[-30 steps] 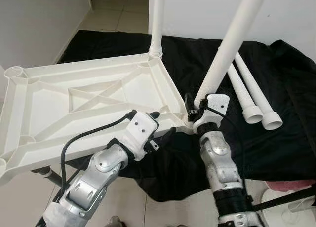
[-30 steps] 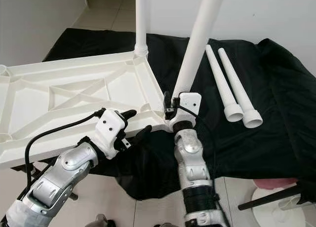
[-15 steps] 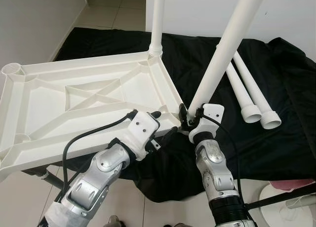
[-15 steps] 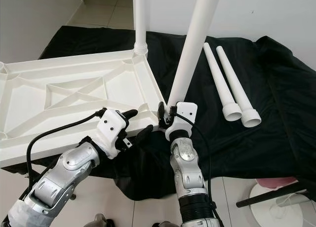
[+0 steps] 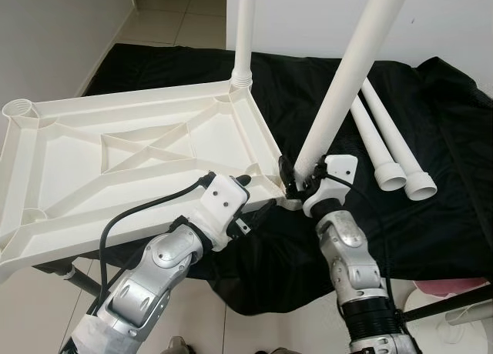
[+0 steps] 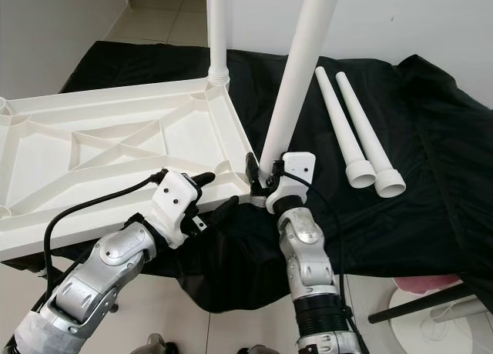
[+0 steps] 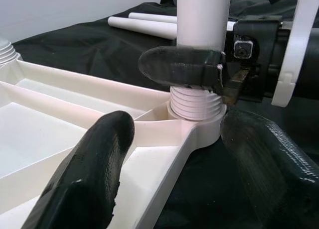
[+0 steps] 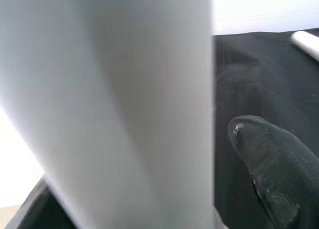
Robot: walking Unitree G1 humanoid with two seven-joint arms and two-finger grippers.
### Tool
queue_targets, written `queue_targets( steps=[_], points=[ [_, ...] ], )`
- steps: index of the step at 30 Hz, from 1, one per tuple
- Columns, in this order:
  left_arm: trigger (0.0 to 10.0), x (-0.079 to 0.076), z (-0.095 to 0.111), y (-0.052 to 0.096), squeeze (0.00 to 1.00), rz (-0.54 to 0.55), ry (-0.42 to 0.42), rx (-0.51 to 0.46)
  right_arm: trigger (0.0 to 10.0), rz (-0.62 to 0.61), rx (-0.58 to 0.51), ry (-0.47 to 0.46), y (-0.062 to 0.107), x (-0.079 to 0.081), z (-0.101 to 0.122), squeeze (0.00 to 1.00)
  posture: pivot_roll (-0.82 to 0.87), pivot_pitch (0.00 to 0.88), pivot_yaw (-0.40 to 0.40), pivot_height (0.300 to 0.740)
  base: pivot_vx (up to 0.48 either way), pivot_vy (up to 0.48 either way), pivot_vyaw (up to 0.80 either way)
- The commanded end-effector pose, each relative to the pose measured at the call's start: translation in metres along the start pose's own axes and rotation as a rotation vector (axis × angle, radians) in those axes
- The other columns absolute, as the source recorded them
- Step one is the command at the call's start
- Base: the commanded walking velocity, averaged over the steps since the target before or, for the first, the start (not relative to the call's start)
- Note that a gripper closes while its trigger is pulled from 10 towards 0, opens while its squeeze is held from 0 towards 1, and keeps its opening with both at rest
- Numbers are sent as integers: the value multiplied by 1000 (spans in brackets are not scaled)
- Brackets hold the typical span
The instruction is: Building children table
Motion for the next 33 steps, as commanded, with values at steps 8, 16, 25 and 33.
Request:
queue_targets(
  steps=[8,16,25,33],
  points=[
    [10000,-3,-2,-3,0,-94,-17,2,10000,101,9,19,-2,-11,-1,0,30,96,-25,740,0,0,0],
    [10000,-4,-3,-8,0,-137,-22,7,10000,206,-7,19,-4,-9,6,0,14,104,-4,740,0,0,0],
    [10000,-4,-2,-10,0,-151,-22,3,10000,282,-24,61,-4,-16,16,0,12,108,-4,740,0,0,0],
    [10000,2,0,-9,0,-134,-26,-6,10000,358,-47,64,2,-16,26,0,12,105,-1,740,0,0,0]
  ],
)
Point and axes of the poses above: a point about 5 cm out from each wrist's last joint towards the gripper, its own y axis pointing back from the gripper into the wrist, its own z axis along the axis of the wrist's last joint, x = y × z, the point moved 2 cm from there along -y, pointing out of the wrist towards the gripper, and after that the axes turned 2 degrees about -y, right-handed, at the moved point
